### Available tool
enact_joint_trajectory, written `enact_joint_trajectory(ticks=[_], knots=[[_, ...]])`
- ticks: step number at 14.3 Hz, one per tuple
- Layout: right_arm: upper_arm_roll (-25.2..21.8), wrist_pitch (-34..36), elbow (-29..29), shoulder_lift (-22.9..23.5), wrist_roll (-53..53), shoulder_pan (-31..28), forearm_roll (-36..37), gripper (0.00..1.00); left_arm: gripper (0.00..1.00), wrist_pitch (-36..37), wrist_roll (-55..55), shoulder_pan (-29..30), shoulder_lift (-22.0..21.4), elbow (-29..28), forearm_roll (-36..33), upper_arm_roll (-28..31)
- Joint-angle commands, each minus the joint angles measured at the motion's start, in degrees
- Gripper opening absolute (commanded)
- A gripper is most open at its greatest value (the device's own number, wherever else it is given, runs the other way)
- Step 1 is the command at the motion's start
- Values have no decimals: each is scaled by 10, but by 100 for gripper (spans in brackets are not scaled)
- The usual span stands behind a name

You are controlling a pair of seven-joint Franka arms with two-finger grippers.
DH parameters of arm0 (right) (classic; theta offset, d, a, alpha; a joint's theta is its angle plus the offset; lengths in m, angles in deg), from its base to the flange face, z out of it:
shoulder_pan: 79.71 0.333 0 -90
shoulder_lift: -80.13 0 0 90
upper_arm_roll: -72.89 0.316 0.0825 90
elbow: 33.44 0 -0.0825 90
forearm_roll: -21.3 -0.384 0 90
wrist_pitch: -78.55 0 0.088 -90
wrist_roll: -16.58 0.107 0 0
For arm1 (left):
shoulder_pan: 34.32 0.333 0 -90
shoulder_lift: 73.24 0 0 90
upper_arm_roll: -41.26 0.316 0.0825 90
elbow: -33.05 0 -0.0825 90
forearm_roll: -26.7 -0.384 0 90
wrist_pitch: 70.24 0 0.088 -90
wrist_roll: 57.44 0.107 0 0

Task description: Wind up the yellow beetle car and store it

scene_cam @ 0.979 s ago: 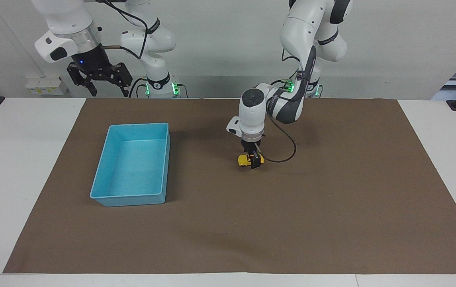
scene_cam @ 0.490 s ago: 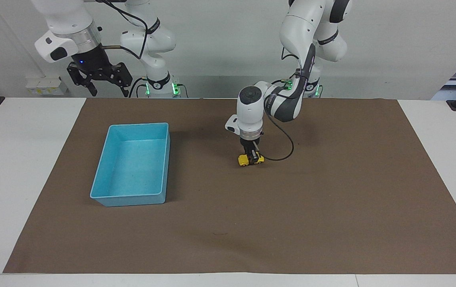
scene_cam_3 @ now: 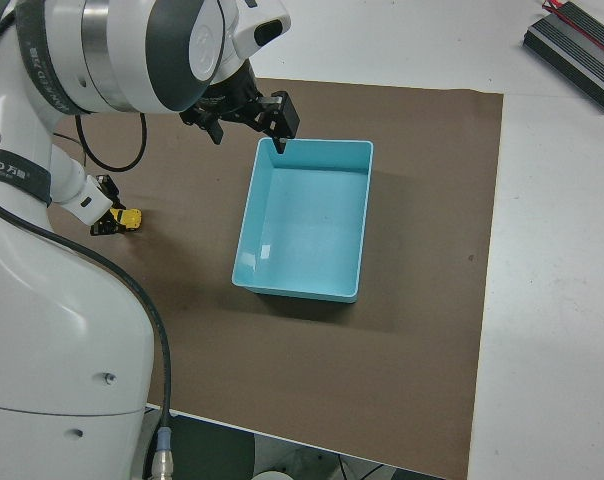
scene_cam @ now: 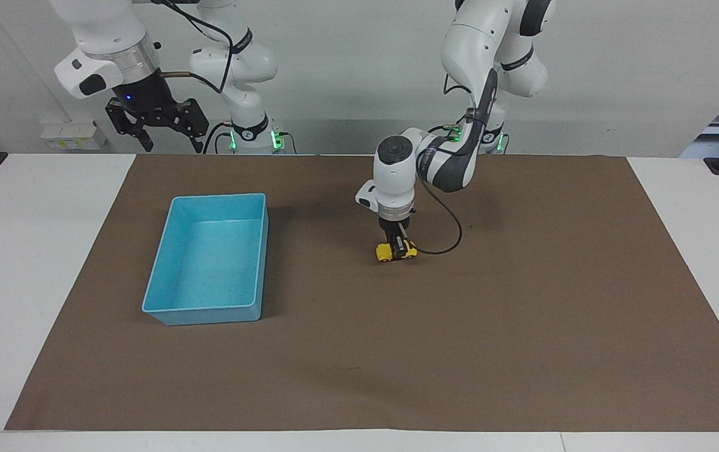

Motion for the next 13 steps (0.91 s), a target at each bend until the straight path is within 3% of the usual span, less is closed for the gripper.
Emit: enact_joint_trajectory(ticks=[1, 13], knots=[[1, 4, -3, -4, 12, -4, -5, 100, 0, -2, 19, 7, -13, -20, -11, 6], [1, 5, -3, -4, 11, -4, -5, 100, 0, -9, 132, 89, -31, -80, -11, 8]])
